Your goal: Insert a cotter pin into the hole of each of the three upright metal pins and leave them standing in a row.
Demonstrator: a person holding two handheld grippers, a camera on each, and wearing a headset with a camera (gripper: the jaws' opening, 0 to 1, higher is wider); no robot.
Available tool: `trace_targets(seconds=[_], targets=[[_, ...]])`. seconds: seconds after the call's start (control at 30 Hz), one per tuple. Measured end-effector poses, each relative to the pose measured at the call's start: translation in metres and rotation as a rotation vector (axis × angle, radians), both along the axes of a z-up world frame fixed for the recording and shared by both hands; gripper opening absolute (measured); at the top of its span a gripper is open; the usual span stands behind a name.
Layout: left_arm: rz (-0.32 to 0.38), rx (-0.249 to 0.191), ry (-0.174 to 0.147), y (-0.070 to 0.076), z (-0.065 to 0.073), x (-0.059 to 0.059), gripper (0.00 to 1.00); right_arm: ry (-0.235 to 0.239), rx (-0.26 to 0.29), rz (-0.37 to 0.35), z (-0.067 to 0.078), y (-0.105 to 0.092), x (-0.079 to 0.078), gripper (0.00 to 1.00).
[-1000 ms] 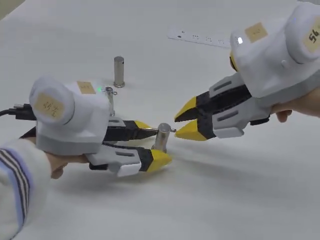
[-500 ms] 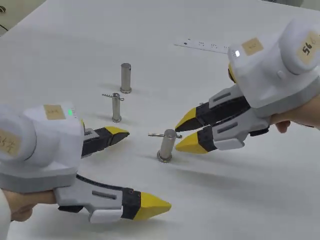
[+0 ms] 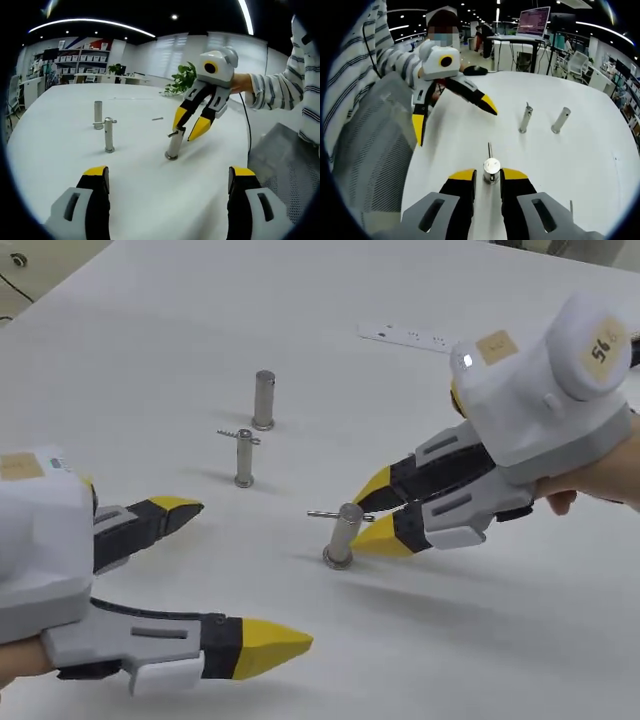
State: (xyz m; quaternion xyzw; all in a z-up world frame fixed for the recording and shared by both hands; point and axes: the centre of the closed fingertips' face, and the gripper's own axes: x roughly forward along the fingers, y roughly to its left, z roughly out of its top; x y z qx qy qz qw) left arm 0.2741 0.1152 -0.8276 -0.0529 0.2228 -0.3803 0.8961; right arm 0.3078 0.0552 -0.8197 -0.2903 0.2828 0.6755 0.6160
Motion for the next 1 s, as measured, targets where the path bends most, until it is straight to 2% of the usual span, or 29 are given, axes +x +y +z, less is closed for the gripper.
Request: trace_targets(seconds=[0.37,0.53,0.8,1.0], targets=[[0.024,-0.005,0.014,0.001,0.002,-0.017,0.99,-0.005,-0.011,0.006,-0.005,0.003,0.001,0.20],[0.027,0.015,0.015,0.003,-0.001,-0.018,0.99,-0.010,-0.018,0.006,-0.007,0.005,0.000,0.19],[0.017,0.018,0.027,0.004,-0.003,-0.022,0.99,-0.012,-0.028,0.001,-0.010,0.007,-0.001,0.18],[0.002,0.023,0.022,0.001,-0.003,-0.024,0.99,-0.007,-0.026,-0.005,-0.010,0.008,0.000,0.17]])
